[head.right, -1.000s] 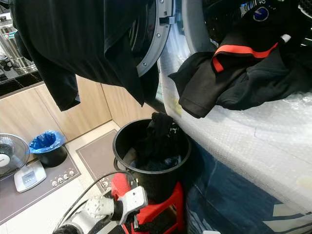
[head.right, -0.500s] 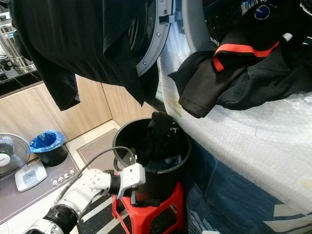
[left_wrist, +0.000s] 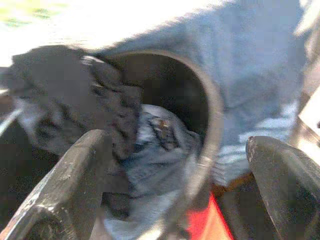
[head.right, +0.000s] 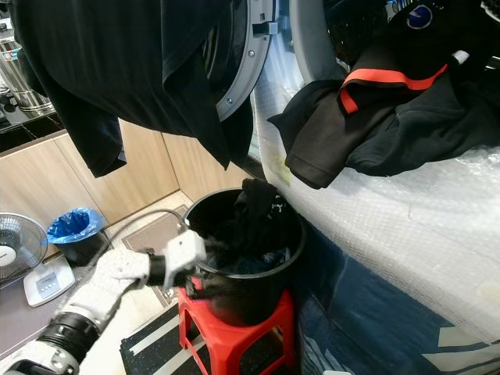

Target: Clothes washing

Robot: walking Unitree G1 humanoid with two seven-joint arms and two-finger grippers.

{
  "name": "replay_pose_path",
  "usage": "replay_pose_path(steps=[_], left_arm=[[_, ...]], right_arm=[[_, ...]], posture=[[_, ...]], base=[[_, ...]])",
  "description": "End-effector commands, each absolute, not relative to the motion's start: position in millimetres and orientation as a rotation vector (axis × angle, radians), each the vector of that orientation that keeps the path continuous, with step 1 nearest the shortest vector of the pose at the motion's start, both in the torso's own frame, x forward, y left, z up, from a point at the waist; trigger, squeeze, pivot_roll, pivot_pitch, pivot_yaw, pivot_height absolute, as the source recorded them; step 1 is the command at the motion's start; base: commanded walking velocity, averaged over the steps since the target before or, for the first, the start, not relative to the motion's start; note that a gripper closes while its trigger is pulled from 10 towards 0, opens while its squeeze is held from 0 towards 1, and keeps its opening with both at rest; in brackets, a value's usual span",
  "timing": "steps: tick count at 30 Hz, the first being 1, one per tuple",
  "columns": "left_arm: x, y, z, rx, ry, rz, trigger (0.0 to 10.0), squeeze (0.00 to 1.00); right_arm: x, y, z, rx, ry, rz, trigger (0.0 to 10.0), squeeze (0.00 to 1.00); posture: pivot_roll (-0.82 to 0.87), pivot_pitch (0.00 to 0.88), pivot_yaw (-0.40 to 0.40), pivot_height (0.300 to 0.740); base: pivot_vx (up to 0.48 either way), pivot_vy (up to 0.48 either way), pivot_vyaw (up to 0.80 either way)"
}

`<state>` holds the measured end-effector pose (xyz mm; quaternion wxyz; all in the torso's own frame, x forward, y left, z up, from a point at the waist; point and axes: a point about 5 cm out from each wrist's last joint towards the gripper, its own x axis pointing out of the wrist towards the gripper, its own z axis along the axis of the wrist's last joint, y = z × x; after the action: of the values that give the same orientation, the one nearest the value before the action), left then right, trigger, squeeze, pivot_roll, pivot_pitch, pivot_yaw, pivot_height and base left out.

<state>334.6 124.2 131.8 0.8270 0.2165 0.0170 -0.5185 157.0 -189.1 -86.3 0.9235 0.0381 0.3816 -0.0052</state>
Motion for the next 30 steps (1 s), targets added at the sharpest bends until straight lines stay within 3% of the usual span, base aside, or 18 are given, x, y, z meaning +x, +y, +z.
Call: replay_pose_path(steps=[1, 12, 30], left_arm=[[341.9, 137.3, 136.3, 0.438, 0.042, -1.032, 10.0, 0.0], [357.3, 159.3, 136.3, 0.376, 0.054, -0.846, 10.0, 0.0], [360.6, 157.2, 134.9, 0.34, 0.041, -0.825, 10.0, 0.0]], right_arm=[[153.6, -188.3, -86.7, 0.083, 0.772, 0.006, 10.0, 0.0], [165.0, -205.7, -68.7, 0.081, 0.591, 0.1, 10.0, 0.0], [167.9, -208.1, -57.9, 0.094, 0.482, 0.163, 10.0, 0.0]], posture=[[-0.05, 0.07, 0.089, 0.74], [-0.07, 0.143, 0.09, 0.74], [-0.09, 0.175, 0.09, 0.74]], base=[[0.0, 0.0, 0.0], [0.0, 0.0, 0.0], [0.0, 0.0, 0.0]])
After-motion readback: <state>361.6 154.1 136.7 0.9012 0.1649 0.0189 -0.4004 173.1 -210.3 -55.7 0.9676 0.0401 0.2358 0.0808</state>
